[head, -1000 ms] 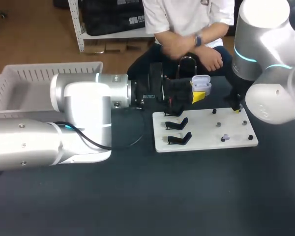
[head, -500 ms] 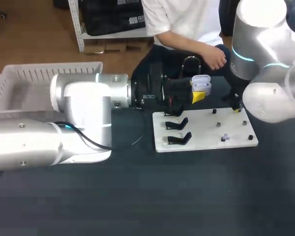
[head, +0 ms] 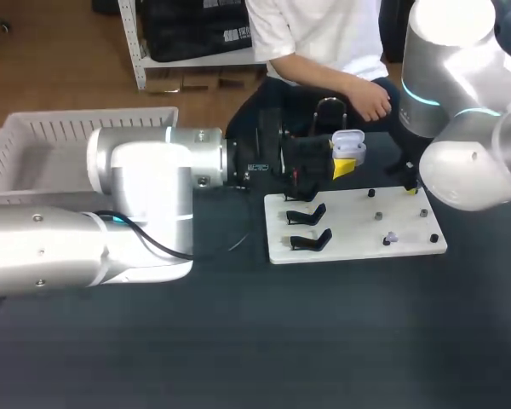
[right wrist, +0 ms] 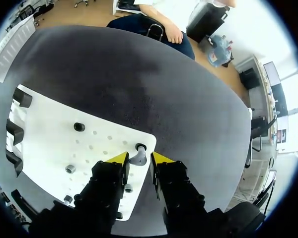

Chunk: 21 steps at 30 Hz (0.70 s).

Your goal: Pick up each earbud case from the left stands, insert the matching earbuds, close the lid, and place the case in the box.

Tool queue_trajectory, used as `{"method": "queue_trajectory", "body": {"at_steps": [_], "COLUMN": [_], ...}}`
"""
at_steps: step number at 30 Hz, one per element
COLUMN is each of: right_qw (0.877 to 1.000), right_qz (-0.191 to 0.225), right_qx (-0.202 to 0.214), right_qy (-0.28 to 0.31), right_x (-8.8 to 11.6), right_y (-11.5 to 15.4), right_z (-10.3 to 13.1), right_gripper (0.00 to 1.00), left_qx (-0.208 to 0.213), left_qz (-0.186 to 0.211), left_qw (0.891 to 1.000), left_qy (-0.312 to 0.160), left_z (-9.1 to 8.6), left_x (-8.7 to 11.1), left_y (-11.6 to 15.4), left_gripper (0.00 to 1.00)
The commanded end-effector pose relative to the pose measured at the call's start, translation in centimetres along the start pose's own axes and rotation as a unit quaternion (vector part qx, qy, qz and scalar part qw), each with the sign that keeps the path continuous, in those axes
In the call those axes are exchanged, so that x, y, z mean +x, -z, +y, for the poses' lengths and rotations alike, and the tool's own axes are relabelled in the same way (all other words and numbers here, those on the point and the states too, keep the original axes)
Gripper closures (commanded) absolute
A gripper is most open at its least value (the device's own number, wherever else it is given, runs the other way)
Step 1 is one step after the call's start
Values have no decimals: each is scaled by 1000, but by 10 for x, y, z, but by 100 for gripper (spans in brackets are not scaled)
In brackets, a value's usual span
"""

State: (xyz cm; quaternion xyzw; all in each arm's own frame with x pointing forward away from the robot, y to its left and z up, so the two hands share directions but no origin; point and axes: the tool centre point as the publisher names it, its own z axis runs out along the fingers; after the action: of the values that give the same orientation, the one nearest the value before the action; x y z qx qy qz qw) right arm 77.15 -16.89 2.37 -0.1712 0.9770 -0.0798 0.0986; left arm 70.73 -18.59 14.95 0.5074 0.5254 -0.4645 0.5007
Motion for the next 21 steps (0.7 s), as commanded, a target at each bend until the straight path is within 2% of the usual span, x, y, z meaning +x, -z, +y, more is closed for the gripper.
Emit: {"method": "queue_trajectory", "body": {"at_steps": [1, 8, 12, 13, 21], "right_qw": [1000, 1000, 1000, 1000, 1000], "right_qz": [1, 3, 3, 3, 6], "right_qx": [2, 4, 3, 3, 10], "right_qy": [-1, -2, -3, -3, -3], "right_x": [-2, -3, -3, -2, -2], "right_y": [-1, 0, -1, -1, 8], "right_z": [1, 2, 2, 2, 1], "right_gripper": [74, 78, 92, 100, 100], "left_qx": [-4, -4, -4, -4, -4], "left_qz": [-3, -3, -3, -3, -3], "left_qw": [1000, 1000, 1000, 1000, 1000], "left_qy": [-2, -2, -2, -2, -2], "left_z": [-2, -2, -2, -2, -2], "left_x": [1, 1, 1, 1, 1], "left_y": [0, 0, 0, 0, 0], "left_gripper": [100, 100, 100, 100, 100]}}
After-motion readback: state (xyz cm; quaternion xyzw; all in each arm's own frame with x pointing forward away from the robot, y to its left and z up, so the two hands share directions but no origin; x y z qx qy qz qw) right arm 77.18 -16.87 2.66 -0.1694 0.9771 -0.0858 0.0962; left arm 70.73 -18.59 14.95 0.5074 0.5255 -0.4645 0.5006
